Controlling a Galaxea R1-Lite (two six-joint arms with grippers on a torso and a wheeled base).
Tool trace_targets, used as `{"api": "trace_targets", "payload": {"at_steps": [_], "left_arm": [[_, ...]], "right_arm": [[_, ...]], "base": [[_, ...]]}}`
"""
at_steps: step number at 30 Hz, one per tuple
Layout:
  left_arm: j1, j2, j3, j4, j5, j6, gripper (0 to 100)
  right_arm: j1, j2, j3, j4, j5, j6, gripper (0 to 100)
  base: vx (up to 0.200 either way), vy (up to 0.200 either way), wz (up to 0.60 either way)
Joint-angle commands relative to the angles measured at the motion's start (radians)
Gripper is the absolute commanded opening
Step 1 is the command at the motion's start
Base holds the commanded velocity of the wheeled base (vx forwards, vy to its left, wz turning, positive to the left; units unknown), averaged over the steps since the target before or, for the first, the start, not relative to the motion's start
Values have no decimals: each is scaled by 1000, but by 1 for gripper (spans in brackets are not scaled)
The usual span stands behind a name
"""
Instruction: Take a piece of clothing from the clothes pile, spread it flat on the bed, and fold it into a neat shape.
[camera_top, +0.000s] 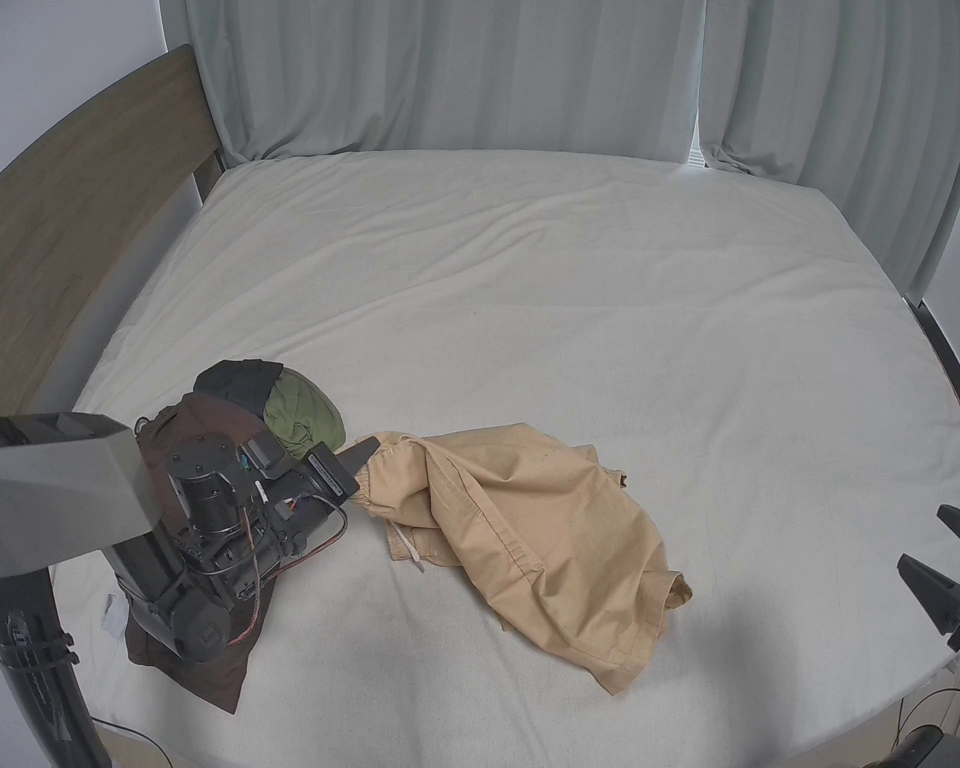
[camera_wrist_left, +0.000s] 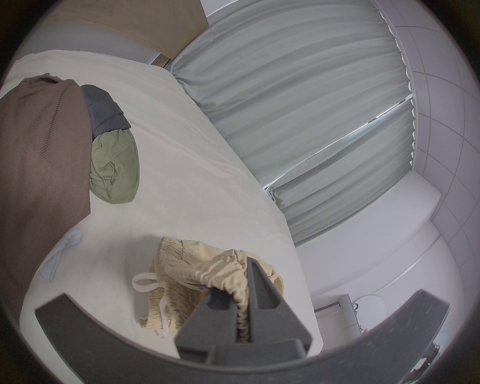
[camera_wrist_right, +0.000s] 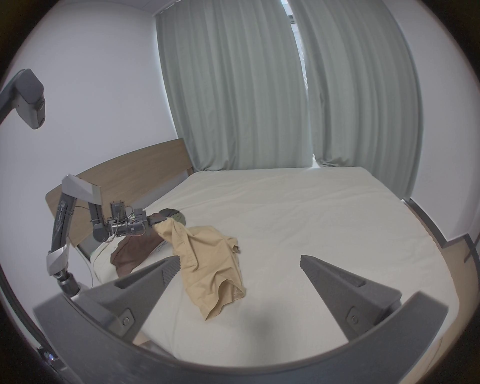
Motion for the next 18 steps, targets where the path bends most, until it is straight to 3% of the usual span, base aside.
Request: {"api": "trace_targets", "payload": {"at_steps": [1,5,8,14,15,18], "left_arm": [[-5,-20,5,-1,-1,-2,0],[-5,-18,3,-1,-1,-2,0],[-5,-20,6,-1,-1,-2,0],[-7,-18,18,-1,-6,0,0],[-5,-16,23,-1,-6,0,0],[-10,-12,25,-1,-6,1,0]], "right_arm": [[71,112,-57,7,9,-22,100],[82,182,-68,6,17,-24,100],[102,243,-78,-2,90,-22,100],[110,279,-98,-3,139,-24,100],[113,289,-95,-5,181,-22,100],[113,311,-94,-6,207,-18,100]], "base": [[0,0,0],[0,0,0],[0,0,0],[0,0,0],[0,0,0],[0,0,0]]}}
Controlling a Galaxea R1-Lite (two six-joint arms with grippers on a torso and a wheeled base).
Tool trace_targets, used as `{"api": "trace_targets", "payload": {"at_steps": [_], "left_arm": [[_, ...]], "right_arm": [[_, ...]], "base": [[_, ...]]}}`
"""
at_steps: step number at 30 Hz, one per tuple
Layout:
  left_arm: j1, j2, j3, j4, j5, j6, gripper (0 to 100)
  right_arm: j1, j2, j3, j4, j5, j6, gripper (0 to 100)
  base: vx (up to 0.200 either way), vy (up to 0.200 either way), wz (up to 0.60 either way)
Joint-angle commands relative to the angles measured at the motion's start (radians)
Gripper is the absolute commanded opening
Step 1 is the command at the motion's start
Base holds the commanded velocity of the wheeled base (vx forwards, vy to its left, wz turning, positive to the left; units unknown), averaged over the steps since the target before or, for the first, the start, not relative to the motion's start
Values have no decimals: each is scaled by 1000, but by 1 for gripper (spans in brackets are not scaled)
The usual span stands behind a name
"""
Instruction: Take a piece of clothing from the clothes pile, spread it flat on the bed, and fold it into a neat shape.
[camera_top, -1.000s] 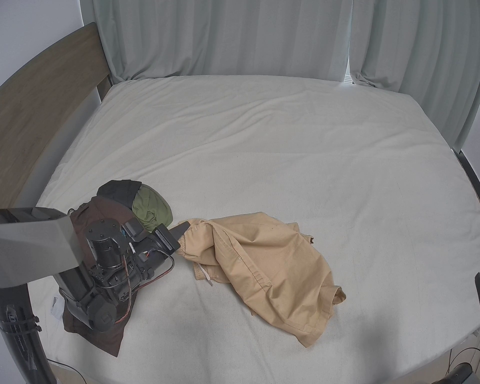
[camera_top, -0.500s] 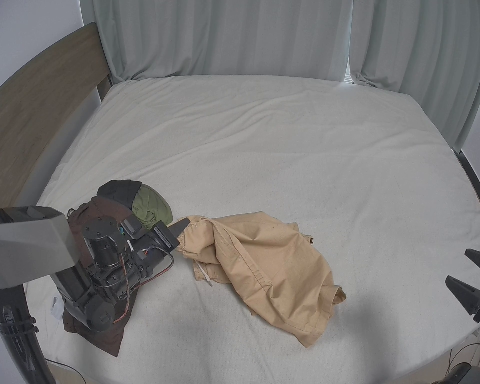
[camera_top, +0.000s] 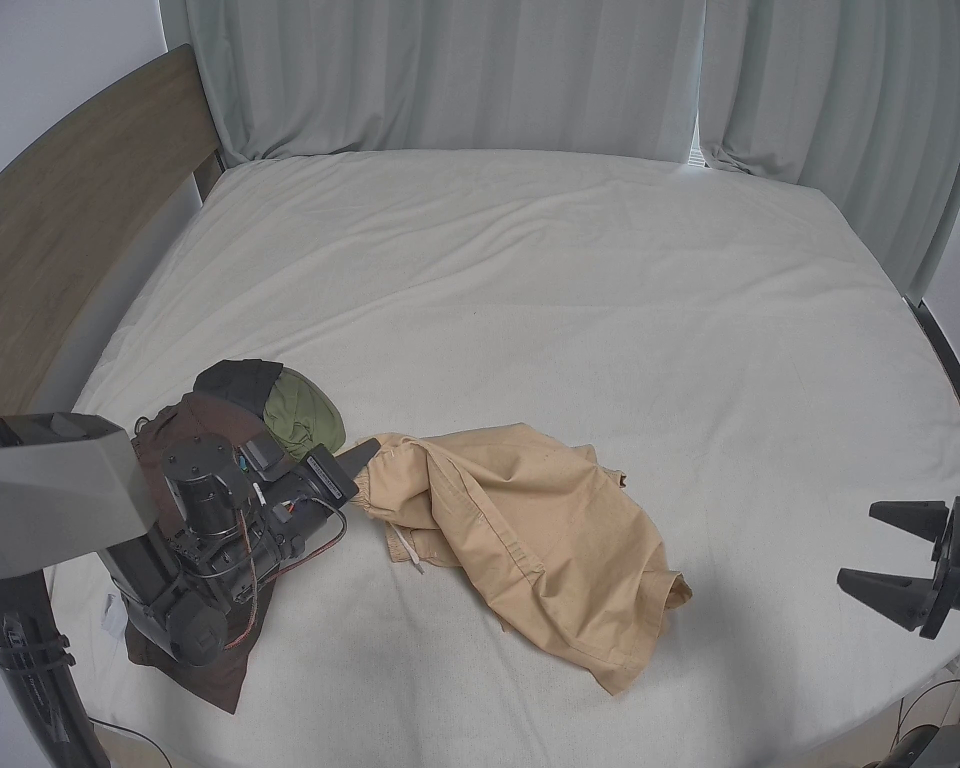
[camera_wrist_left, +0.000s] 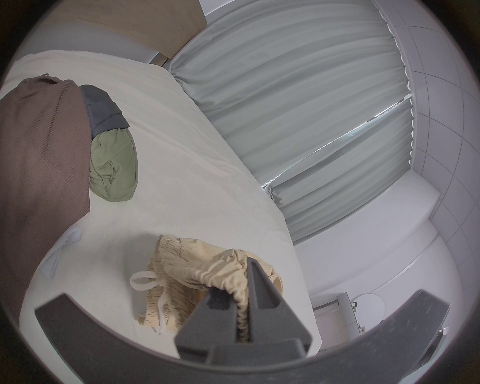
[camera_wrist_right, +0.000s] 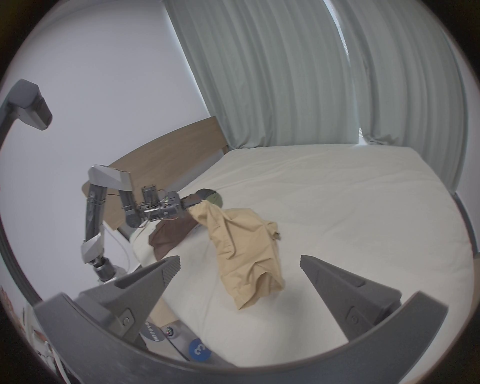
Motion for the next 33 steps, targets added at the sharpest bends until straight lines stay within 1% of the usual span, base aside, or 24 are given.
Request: {"api": "trace_targets", "payload": {"at_steps": [1,5,7,9,10,13,14,16,22,27,33], "left_arm": [[-6,7,6,-1,0,1,0],[-8,11,7,-1,-2,1,0],[-5,11,6,-1,-2,1,0],[-2,13,7,1,-2,1,0],[0,11,7,1,-2,1,0],[4,7,7,-1,-2,1,0],[4,5,7,1,-2,1,0],[4,5,9,1,-2,1,0],[3,11,14,1,-2,1,0],[4,8,15,1,-2,3,0],[3,11,14,1,-2,1,0]], "right_arm": [[5,57,1,-2,29,9,100],[6,97,17,-3,37,15,100],[6,123,31,-17,68,15,100],[3,140,43,-37,131,35,100],[-2,149,43,-48,169,70,100],[0,188,47,-77,204,158,100],[0,203,51,-94,207,184,100],[2,234,69,-120,209,195,100],[2,321,107,-204,206,185,100],[3,422,140,-312,206,191,100],[14,495,144,-338,213,208,100]], "base": [[0,0,0],[0,0,0],[0,0,0],[0,0,0],[0,0,0],[0,0,0],[0,0,0],[0,0,0],[0,0,0],[0,0,0],[0,0,0]]}}
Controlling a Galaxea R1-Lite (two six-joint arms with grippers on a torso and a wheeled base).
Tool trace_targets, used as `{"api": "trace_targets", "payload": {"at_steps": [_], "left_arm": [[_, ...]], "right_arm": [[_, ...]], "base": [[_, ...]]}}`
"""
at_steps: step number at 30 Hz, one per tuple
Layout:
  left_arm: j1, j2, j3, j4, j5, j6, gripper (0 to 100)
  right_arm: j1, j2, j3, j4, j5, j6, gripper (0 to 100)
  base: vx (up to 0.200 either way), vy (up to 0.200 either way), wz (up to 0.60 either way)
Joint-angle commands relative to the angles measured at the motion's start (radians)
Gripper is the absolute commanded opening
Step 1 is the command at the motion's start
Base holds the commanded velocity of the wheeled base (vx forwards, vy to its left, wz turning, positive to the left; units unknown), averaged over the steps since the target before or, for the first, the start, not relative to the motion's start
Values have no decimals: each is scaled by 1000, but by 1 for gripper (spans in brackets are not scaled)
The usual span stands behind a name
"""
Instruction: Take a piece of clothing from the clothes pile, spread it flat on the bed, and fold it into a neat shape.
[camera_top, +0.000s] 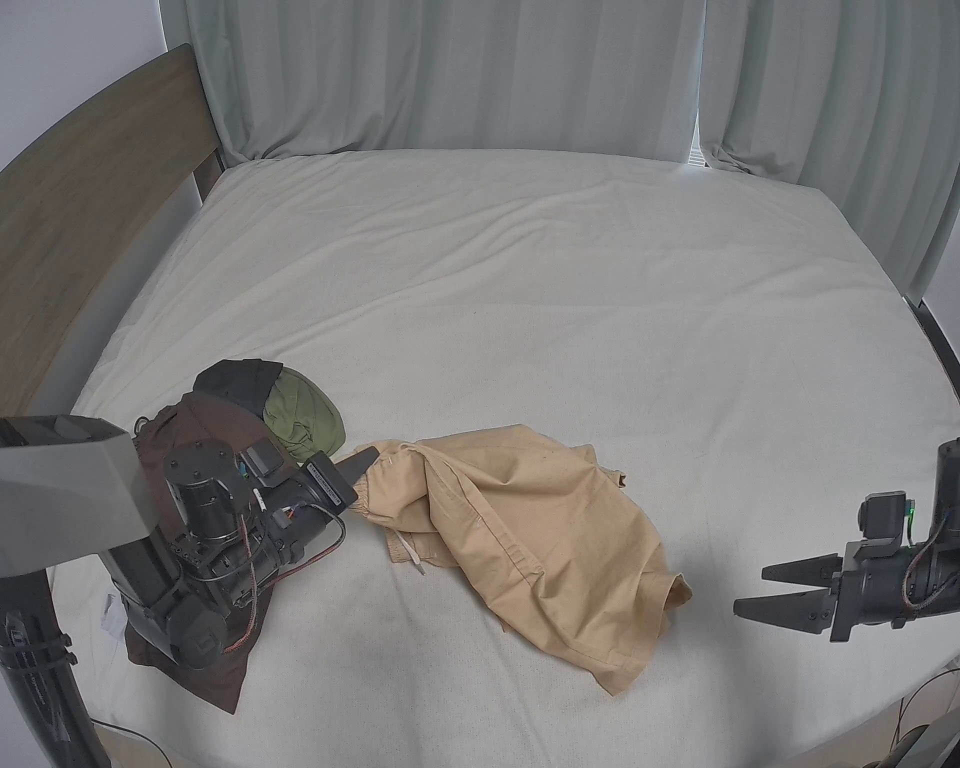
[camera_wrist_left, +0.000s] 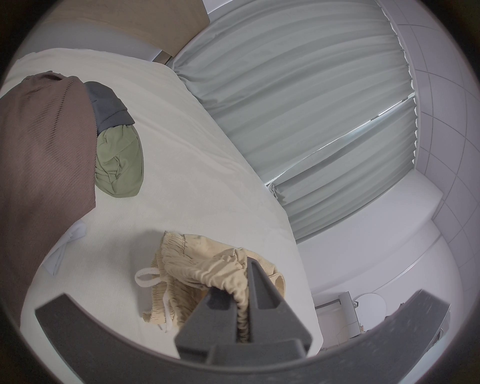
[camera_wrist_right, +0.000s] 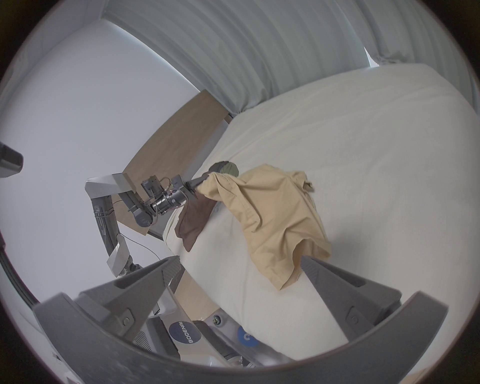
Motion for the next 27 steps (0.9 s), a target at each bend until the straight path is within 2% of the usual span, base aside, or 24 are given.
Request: {"api": "trace_targets", "payload": {"at_steps": [1,6,12,21,22,27], "left_arm": [[-1,1,0,-1,0,0,0],[-1,1,-2,-1,2,0,0],[-1,4,-2,-1,2,0,0],[-4,26,-2,-1,3,1,0],[-4,26,-2,-1,3,1,0],[-1,24,-2,-1,2,1,0]], "right_arm": [[10,75,6,-5,3,7,100],[22,138,17,-60,3,28,100],[40,247,75,-218,1,44,100],[56,451,162,-507,-2,47,100],[56,451,162,-507,-2,47,100],[54,597,216,-706,-3,47,100]], "base": [[0,0,0],[0,0,0],[0,0,0],[0,0,0],[0,0,0],[0,0,0]]}}
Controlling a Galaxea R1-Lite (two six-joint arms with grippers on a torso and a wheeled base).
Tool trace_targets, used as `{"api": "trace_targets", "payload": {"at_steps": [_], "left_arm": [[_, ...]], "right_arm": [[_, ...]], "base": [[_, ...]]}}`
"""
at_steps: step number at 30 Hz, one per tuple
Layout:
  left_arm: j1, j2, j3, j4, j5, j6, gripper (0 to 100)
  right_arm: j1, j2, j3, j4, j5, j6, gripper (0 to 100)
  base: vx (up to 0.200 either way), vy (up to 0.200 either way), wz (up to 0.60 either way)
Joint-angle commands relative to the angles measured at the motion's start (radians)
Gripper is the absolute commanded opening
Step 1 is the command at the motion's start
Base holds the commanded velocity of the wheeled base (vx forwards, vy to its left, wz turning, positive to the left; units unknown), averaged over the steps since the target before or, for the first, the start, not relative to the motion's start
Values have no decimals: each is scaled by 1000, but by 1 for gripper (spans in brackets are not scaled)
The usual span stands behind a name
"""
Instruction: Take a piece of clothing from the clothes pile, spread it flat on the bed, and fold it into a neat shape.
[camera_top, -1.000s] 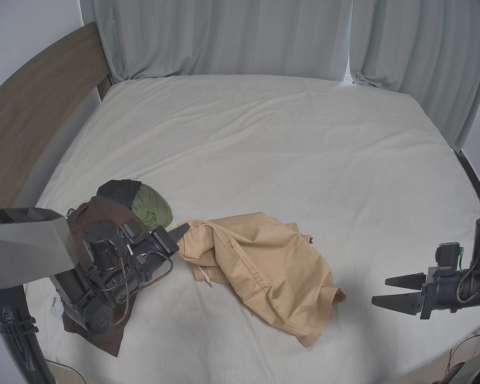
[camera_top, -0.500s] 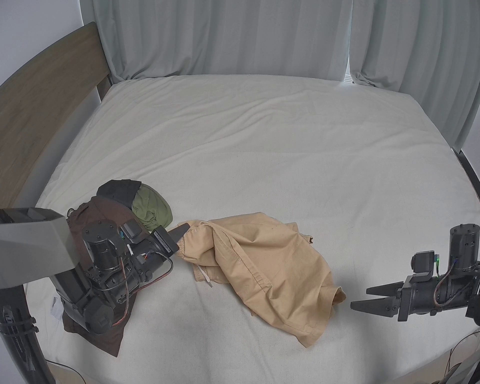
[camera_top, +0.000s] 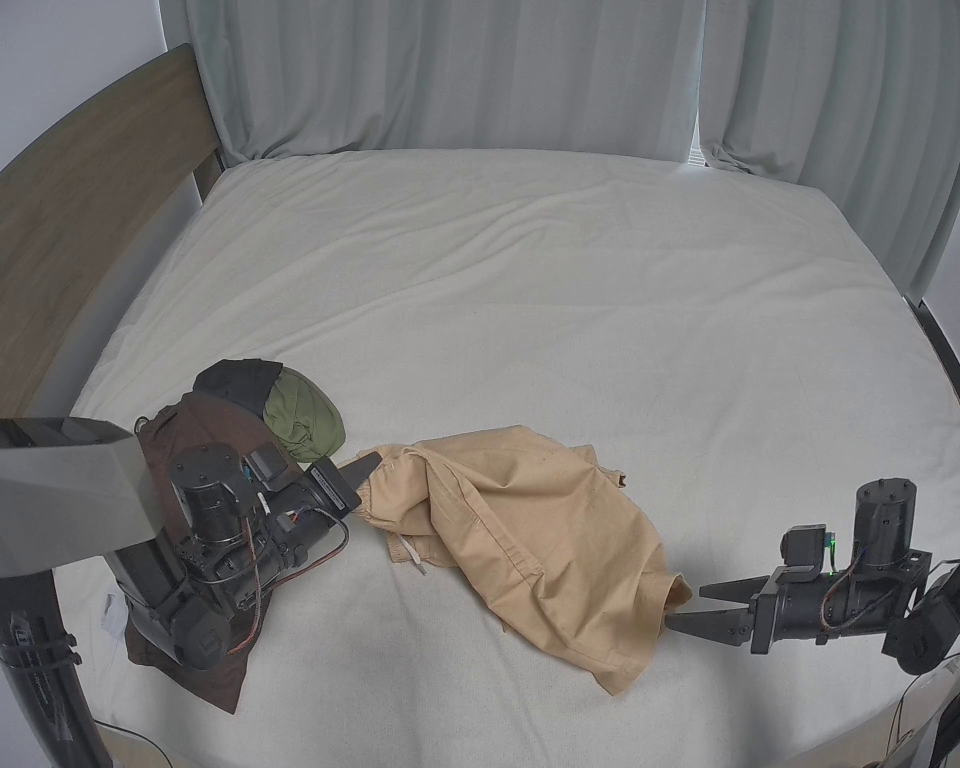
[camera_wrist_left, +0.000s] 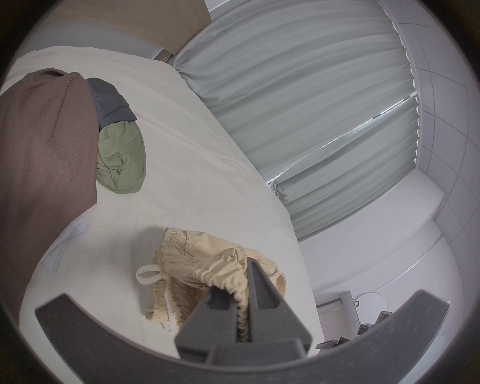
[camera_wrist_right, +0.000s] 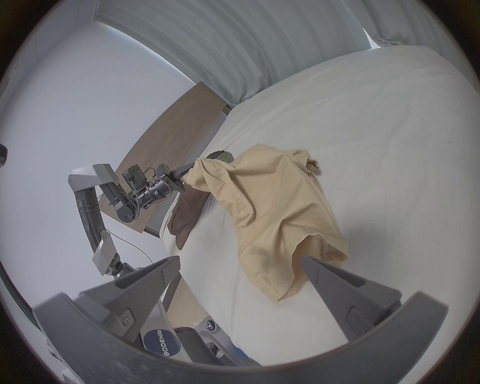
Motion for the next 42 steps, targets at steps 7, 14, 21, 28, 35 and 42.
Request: {"api": "trace_targets", "payload": {"at_steps": [7,14,21,28,35,42], "left_arm": [[2,8,-1,-2,-1,0,0],[2,6,-1,0,-1,0,0],[2,6,-1,0,-1,0,0],[1,8,-1,0,-1,0,0],[-2,6,2,0,-1,0,0],[-1,6,2,0,-1,0,0]], "right_arm": [[4,295,77,-250,-5,2,100],[5,429,99,-432,-5,14,100],[15,538,103,-540,-6,48,100],[50,532,60,-541,-6,50,100],[51,541,19,-543,-6,50,100],[59,542,4,-543,-6,50,0]], "base": [[0,0,0],[0,0,0],[0,0,0],[0,0,0],[0,0,0],[0,0,0]]}}
